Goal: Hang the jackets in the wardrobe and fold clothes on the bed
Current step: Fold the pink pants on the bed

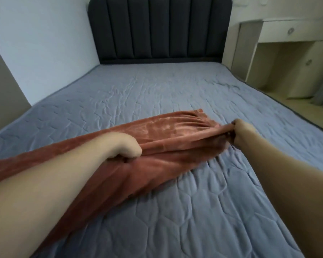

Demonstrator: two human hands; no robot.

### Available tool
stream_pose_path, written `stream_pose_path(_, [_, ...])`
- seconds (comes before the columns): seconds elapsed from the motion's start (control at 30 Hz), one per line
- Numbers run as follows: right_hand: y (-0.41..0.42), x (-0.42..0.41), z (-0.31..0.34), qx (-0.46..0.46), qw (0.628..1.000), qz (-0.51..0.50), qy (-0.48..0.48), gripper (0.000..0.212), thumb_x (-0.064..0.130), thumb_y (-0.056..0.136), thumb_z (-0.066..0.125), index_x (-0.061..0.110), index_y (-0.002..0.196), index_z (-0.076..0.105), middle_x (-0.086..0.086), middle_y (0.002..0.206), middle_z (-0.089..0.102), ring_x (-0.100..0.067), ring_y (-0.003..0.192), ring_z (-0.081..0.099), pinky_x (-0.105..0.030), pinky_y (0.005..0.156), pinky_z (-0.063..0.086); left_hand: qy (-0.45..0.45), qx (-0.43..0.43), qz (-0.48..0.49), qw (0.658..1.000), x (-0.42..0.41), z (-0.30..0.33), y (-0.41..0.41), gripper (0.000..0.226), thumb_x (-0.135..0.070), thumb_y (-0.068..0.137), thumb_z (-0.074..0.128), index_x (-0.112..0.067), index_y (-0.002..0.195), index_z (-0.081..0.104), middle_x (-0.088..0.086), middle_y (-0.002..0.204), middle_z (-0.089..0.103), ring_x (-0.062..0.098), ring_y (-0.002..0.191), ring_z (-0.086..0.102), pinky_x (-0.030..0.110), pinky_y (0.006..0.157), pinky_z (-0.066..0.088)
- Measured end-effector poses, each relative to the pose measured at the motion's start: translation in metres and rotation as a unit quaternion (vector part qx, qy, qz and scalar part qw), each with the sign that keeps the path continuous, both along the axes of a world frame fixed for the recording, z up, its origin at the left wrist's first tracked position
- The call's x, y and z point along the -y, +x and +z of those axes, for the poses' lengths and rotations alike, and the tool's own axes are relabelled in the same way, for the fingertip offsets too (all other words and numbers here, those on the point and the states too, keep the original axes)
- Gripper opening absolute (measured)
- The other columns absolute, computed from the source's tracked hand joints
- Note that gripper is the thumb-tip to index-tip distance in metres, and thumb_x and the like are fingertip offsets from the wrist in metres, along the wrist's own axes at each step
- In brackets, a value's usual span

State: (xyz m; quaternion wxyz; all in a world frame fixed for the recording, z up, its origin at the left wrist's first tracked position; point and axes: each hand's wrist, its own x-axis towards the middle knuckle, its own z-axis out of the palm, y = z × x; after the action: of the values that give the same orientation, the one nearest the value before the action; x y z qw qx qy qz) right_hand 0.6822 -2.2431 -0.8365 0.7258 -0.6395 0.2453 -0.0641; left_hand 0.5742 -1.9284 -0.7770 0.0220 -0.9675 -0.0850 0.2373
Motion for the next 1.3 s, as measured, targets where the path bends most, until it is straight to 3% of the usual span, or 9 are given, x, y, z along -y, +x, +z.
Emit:
stream_pose_path(0.1, [0.042, -0.032, 0.033, 0.024, 0.999, 0.009, -0.047, 0.013, 0.017, 0.089, 0.055, 0.016, 0.101, 0.050, -0.009, 0.103, 0.055, -0.024, 0.088, 0.055, -0.040, 0.087, 0.051, -0.025, 0.124, 0.075, 0.989, -0.039, 0.011, 0.051, 0.035, -0.008, 0.083, 0.051, -0.001, 0.116, 0.062, 0.019, 0.122, 0.062, 0.034, 0.106, 0.062, 0.029, 0.074, 0.049])
stream_pose_path(0.2, [0.078, -0.075, 0.043, 0.053, 0.987, 0.066, -0.137, 0.018, 0.025, 0.092, 0.055, 0.014, 0.103, 0.063, -0.007, 0.088, 0.064, -0.023, 0.083, 0.059, -0.033, 0.074, 0.052, -0.045, 0.259, 0.166, 0.950, -0.070, -0.013, 0.099, 0.037, -0.014, 0.090, 0.049, -0.002, 0.124, 0.059, 0.020, 0.131, 0.058, 0.035, 0.120, 0.056, 0.039, 0.095, 0.047])
stream_pose_path(0.27, [0.099, -0.094, 0.015, 0.028, 0.968, 0.152, -0.198, 0.038, 0.034, 0.092, 0.056, 0.012, 0.122, 0.060, -0.010, 0.112, 0.065, -0.022, 0.096, 0.061, -0.031, 0.082, 0.051, -0.060, 0.290, 0.206, 0.933, -0.080, -0.047, 0.117, 0.036, -0.020, 0.093, 0.048, -0.007, 0.125, 0.059, 0.016, 0.132, 0.058, 0.035, 0.121, 0.055, 0.041, 0.097, 0.045])
stream_pose_path(0.33, [0.116, -0.101, -0.030, -0.087, 0.888, 0.170, -0.417, 0.066, 0.053, 0.088, 0.051, 0.017, 0.142, 0.042, -0.012, 0.149, 0.038, -0.030, 0.135, 0.038, -0.046, 0.113, 0.026, -0.054, 0.322, 0.215, 0.921, -0.087, -0.091, 0.130, 0.032, -0.029, 0.098, 0.045, -0.012, 0.120, 0.060, 0.013, 0.128, 0.060, 0.035, 0.120, 0.055, 0.042, 0.096, 0.043])
stream_pose_path(0.43, [0.131, -0.103, -0.070, -0.121, 0.786, 0.137, -0.591, 0.088, 0.063, 0.085, 0.043, 0.017, 0.153, 0.012, -0.013, 0.161, -0.001, -0.032, 0.147, -0.006, -0.051, 0.116, -0.010, -0.007, 0.380, 0.160, 0.911, -0.093, -0.141, 0.140, 0.035, -0.039, 0.101, 0.036, -0.014, 0.104, 0.061, 0.013, 0.112, 0.067, 0.035, 0.107, 0.060, 0.041, 0.087, 0.041])
stream_pose_path(0.67, [0.171, -0.087, -0.059, -0.172, 0.843, 0.068, -0.504, 0.100, 0.075, 0.077, 0.048, 0.009, 0.149, 0.028, -0.015, 0.152, 0.032, -0.035, 0.140, 0.027, -0.049, 0.117, 0.012, -0.030, 0.422, 0.042, 0.905, -0.135, -0.150, 0.189, 0.047, -0.051, 0.099, 0.034, -0.015, 0.095, 0.063, 0.014, 0.099, 0.069, 0.037, 0.095, 0.063, 0.039, 0.072, 0.045])
stream_pose_path(0.93, [0.191, -0.096, -0.058, -0.016, 0.782, -0.055, -0.621, 0.048, 0.025, 0.092, 0.048, 0.000, 0.131, 0.036, -0.022, 0.137, 0.036, -0.040, 0.128, 0.031, -0.050, 0.110, 0.018, 0.009, 0.416, 0.060, 0.907, -0.129, -0.184, 0.191, 0.051, -0.052, 0.100, 0.024, -0.018, 0.094, 0.061, 0.012, 0.093, 0.070, 0.036, 0.088, 0.065, 0.036, 0.064, 0.035])
stream_pose_path(1.1, [0.164, -0.143, -0.062, 0.009, 0.727, 0.026, -0.686, 0.067, 0.024, 0.094, 0.039, 0.007, 0.150, 0.009, -0.018, 0.157, 0.002, -0.037, 0.145, 0.001, -0.053, 0.116, -0.010, -0.006, 0.386, 0.079, 0.919, -0.127, -0.183, 0.194, 0.051, -0.049, 0.101, 0.024, -0.016, 0.103, 0.063, 0.013, 0.101, 0.069, 0.036, 0.095, 0.065, 0.037, 0.069, 0.040])
stream_pose_path(1.3, [0.055, -0.261, -0.060, 0.062, 0.742, 0.311, -0.590, 0.061, 0.049, 0.097, 0.035, 0.018, 0.148, 0.029, -0.007, 0.158, 0.021, -0.025, 0.144, 0.019, -0.046, 0.116, 0.009, -0.087, 0.327, 0.038, 0.940, -0.126, -0.146, 0.141, 0.039, -0.036, 0.096, 0.040, -0.010, 0.123, 0.047, 0.017, 0.128, 0.056, 0.036, 0.119, 0.052, 0.042, 0.094, 0.040])
